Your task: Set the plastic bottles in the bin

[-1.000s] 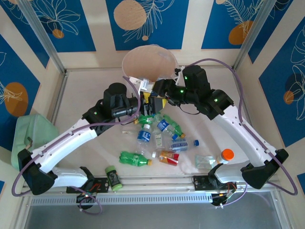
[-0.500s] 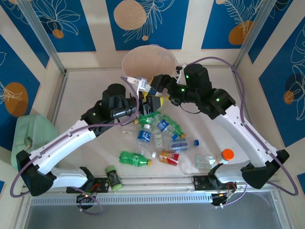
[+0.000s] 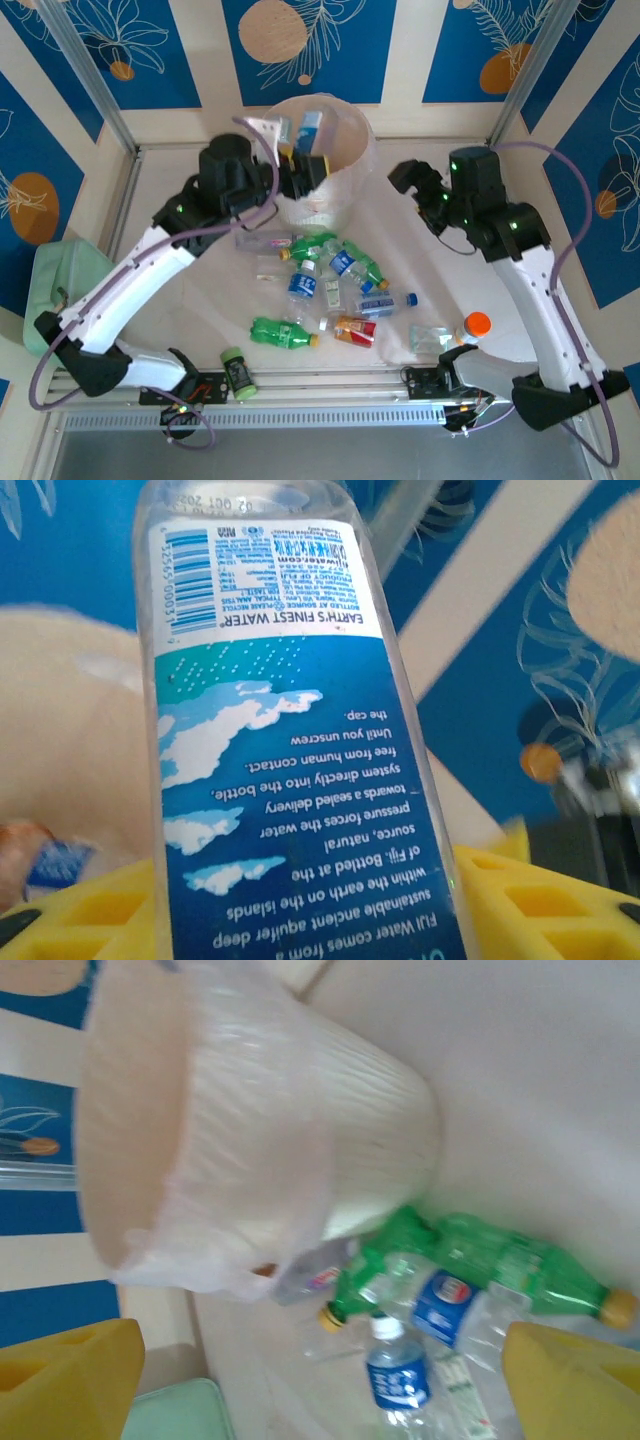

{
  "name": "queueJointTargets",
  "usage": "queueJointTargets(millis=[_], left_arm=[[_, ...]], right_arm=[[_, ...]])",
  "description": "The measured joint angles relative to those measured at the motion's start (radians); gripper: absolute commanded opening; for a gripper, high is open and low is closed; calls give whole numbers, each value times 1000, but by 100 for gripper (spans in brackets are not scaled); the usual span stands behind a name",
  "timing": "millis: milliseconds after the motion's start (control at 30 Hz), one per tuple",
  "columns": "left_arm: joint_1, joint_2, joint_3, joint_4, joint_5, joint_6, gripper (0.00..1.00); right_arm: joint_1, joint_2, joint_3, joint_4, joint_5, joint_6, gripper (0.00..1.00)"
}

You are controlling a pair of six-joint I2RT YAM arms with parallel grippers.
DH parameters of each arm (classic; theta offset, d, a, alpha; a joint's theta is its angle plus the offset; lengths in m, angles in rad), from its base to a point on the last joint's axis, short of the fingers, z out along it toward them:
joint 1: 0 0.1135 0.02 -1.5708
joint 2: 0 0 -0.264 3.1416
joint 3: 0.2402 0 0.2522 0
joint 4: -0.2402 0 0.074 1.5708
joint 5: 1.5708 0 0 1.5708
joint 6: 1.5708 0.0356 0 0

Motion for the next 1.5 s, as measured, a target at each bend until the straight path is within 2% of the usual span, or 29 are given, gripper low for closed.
queueJointTargets(millis=[233,467,800,900,1000,1133,1367,1500], left_arm=[[97,263,278,-145,4,24,53],[140,417,360,-246,-18,42,52],[169,460,374,-309,-61,108,56],[179,473,375,-316,-67,119,61],[183,489,375,-317,-68,130,73],[183,497,375,-322,-63,134,81],[183,487,375,-314,-48,109,85],[183,426,364,-304,-34,87,86]], right_arm=[[-34,-53,-104,-58,-4,8,91],[-78,-103,-165,-87,-22,7,91],[-175,-153,-214,-140,-72,-26,90],[-178,-155,-217,-160,-72,-36,90],[-178,-158,-234,-181,-72,-45,90],[-178,-168,-257,-211,-71,-51,89],[-178,-172,-260,-252,-71,-54,88],[-159,-172,-283,-274,-65,-47,86]])
